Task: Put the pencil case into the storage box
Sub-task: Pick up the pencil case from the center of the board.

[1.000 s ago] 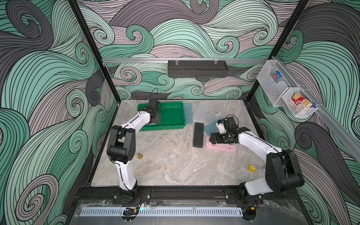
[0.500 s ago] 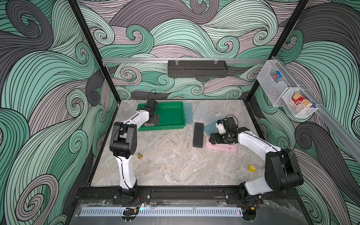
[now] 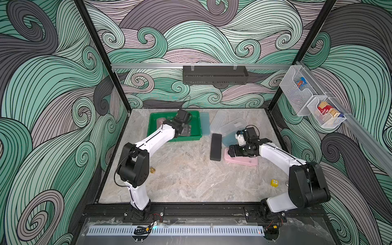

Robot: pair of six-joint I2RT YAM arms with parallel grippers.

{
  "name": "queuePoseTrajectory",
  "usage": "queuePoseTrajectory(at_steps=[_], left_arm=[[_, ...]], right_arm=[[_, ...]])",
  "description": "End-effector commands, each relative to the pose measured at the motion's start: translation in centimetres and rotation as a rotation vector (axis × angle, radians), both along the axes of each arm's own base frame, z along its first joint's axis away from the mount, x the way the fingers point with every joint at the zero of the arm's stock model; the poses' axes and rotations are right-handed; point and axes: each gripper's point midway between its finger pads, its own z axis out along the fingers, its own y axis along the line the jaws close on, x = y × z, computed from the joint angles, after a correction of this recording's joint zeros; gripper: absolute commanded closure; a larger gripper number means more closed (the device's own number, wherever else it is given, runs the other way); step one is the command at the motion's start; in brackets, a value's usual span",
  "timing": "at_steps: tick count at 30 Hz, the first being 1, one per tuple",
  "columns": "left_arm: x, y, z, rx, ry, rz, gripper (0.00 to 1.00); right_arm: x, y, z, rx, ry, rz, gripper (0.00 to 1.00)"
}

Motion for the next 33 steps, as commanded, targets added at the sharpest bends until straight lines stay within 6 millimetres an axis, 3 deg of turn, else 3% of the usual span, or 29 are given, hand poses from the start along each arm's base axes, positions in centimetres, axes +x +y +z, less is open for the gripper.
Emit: queuePoseTrajectory(at_steps=[1,4,11,17,25,33], left_arm=[[-2.3,-5.9,-1.0,-0.17,0.081,-0.032,0.01],[-3.3,-9.9,-2.2,-0.19,0.136,-0.051,0.01],[-3.7,-15.0,-6.8,-0.199,0.235,-0.06,0.01],[-4.4,-16.9,-9.1,-0.171,0.258,-0.097,0.01],[-5.6,-19.7,-9.8,-0.164,0.256,-0.156,0.01],[-6.0,-19.3,-13.4,-0.101,0.295,-0.135,0.01]], right_arm=[[0.1,-0.9,0.0,-0.009,-0.003,-0.034,0.01],[-0.1,-2.0,-0.3,-0.005,0.006,-0.068,0.01],[-0.7,-4.6,-0.1,0.031,0.004,-0.154,0.01],[-0.7,-4.8,0.3,0.052,-0.01,-0.163,0.01],[-0.7,-4.9,0.2,0.055,-0.007,-0.164,0.01],[-0.8,-4.9,0.4,0.062,-0.012,-0.166,0.01]])
